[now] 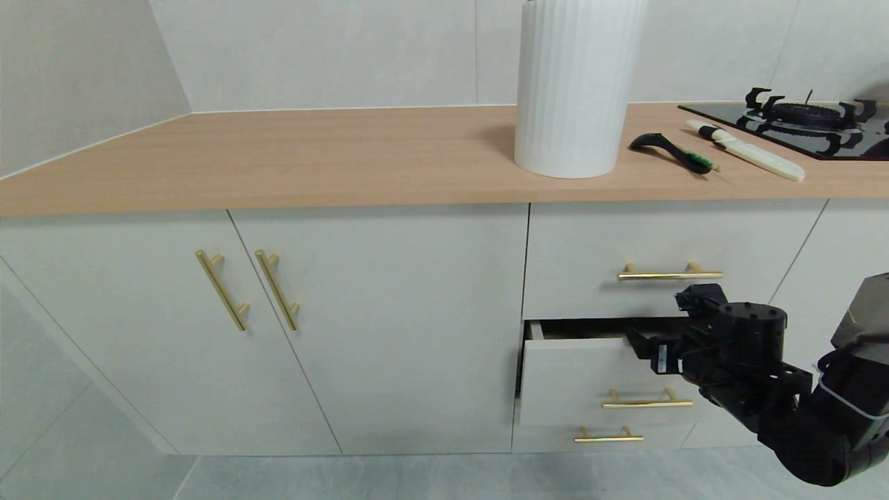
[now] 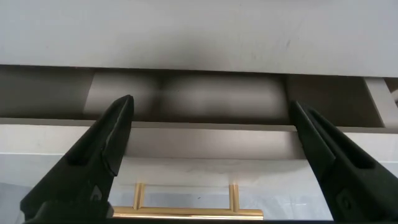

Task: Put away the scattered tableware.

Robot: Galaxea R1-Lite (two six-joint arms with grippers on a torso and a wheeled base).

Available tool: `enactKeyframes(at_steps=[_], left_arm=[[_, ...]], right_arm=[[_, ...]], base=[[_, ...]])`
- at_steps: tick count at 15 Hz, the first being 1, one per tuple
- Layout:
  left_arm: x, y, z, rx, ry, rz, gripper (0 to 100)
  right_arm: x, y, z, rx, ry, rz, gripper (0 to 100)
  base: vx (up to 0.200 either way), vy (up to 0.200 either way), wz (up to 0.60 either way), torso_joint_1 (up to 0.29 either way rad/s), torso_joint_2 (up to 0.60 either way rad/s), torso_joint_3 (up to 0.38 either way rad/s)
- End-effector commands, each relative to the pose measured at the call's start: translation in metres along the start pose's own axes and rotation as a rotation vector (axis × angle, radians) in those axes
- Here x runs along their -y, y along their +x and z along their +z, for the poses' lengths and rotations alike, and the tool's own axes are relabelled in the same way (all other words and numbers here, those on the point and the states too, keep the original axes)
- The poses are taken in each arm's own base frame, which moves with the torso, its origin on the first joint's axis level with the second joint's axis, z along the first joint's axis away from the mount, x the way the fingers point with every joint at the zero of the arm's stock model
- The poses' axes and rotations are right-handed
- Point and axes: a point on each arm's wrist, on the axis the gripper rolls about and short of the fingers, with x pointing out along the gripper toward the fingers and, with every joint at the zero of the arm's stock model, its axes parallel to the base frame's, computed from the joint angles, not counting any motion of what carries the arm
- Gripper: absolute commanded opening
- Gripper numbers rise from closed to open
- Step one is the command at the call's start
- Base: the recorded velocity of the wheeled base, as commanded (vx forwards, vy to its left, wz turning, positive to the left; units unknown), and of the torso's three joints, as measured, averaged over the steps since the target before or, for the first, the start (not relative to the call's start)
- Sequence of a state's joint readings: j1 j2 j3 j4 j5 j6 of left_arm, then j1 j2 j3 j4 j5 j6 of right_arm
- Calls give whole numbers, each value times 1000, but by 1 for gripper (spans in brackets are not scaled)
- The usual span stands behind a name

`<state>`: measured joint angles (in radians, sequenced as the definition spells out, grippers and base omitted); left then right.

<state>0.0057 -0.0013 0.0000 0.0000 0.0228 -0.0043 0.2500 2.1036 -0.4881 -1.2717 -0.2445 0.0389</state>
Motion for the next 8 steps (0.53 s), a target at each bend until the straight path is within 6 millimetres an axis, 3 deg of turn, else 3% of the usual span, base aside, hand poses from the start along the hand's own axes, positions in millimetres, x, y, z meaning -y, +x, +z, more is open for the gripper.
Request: enactKeyframes(at_steps=[1, 8], left_arm=[[0, 0, 0, -1, 0, 1, 100], [0, 0, 0, -1, 0, 1, 100]], right_arm=[[1, -6, 1, -22, -10, 1, 100], [10, -52, 25, -239, -52, 74, 100]], base=[[0, 0, 0, 0, 0, 0], [0, 0, 0, 0, 0, 0]])
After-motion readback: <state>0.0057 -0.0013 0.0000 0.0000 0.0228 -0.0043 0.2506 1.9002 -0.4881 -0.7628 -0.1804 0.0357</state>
